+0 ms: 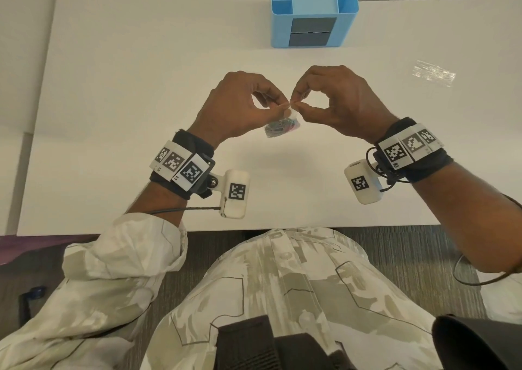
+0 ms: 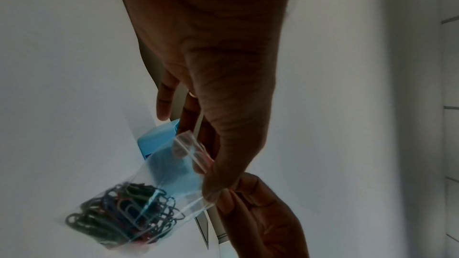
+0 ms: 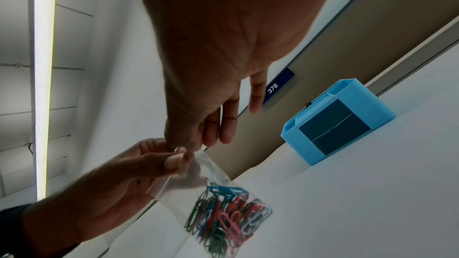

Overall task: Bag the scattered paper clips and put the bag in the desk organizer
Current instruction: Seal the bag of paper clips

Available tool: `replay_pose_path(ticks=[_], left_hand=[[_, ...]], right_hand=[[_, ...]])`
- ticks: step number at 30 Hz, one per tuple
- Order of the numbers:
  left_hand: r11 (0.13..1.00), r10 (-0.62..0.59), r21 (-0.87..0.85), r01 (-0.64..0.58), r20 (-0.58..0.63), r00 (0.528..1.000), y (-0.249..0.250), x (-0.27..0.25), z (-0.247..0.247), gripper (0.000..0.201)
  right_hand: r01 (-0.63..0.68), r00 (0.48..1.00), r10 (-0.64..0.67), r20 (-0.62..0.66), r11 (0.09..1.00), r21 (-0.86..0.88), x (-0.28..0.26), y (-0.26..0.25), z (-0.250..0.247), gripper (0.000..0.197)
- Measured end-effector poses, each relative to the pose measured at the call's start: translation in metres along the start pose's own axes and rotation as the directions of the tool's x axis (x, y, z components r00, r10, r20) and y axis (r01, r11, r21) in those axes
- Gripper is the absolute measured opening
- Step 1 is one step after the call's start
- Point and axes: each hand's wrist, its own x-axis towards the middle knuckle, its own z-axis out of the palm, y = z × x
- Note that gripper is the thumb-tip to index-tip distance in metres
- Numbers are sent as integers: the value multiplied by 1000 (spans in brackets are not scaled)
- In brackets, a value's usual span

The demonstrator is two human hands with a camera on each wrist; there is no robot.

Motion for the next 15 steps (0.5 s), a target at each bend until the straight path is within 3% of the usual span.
replay_pose_path(ticks=[7, 10, 15], left_hand=[[998, 2, -62, -2, 2, 1000, 3, 1, -3, 15], [997, -1, -71, 2, 12, 1000, 2, 0, -4, 10], [995, 2, -104, -2, 3, 1000, 2, -2, -6, 18]], right_hand=[[-31, 999, 35, -16, 986, 166, -2, 3, 0, 24], [-31, 999, 36, -25, 983, 179, -2, 3, 2, 22], [-31, 999, 37, -29, 982, 187, -2, 1, 4, 19]])
